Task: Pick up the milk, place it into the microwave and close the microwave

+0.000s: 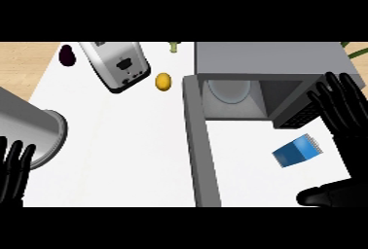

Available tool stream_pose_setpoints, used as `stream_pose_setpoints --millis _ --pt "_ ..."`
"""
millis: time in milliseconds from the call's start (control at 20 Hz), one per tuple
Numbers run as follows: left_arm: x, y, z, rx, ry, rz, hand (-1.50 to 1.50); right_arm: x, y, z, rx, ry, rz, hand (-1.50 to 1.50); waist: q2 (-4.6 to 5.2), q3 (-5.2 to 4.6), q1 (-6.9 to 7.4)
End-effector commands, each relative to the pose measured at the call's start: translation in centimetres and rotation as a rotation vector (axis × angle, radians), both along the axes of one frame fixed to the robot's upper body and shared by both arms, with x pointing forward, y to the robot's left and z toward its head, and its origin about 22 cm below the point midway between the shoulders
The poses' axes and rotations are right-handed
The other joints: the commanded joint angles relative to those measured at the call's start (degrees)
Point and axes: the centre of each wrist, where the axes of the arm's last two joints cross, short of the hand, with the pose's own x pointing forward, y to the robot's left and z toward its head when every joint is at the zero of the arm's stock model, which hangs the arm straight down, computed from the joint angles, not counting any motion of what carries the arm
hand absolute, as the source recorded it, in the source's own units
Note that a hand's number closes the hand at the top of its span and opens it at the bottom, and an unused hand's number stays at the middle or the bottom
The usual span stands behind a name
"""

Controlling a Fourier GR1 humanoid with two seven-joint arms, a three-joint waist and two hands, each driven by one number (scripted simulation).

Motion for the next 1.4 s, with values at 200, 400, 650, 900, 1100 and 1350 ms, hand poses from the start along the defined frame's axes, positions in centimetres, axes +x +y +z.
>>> stream_pose_setpoints --millis 200,400,650,900,1100,1350 --pt "-1.9 1.4 -0.9 0.02 -0.004 0.001 -1.5 2.0 -0.4 -2.8 -0.109 -0.024 -0.148 -1.5 0.07 0.0 0.25" --pt "-3.4 0.9 -1.0 -0.002 0.015 0.003 -1.5 1.6 -1.1 -3.5 -0.138 -0.01 -0.194 -1.5 0.03 0.01 0.12" --pt "-4.0 0.7 -1.0 0.016 0.011 0.009 -1.5 1.2 -2.2 -7.2 -0.149 0.024 -0.204 -1.5 0.03 0.02 0.09" --pt "-3.2 -0.2 -3.5 0.013 0.008 -0.005 -1.5 2.7 -2.1 -8.4 -0.178 0.042 -0.25 -1.5 0.05 0.01 0.0" --pt "-3.9 -0.3 0.1 0.027 0.002 -0.008 -1.5 2.3 -6.2 -8.2 -0.224 0.032 -0.265 -1.5 0.04 0.03 -0.12" --pt "-4.3 1.8 -1.1 0.025 0.007 -0.004 -1.5 4.1 -7.4 -12.1 -0.227 0.052 -0.311 -1.5 0.15 0.03 0.46"
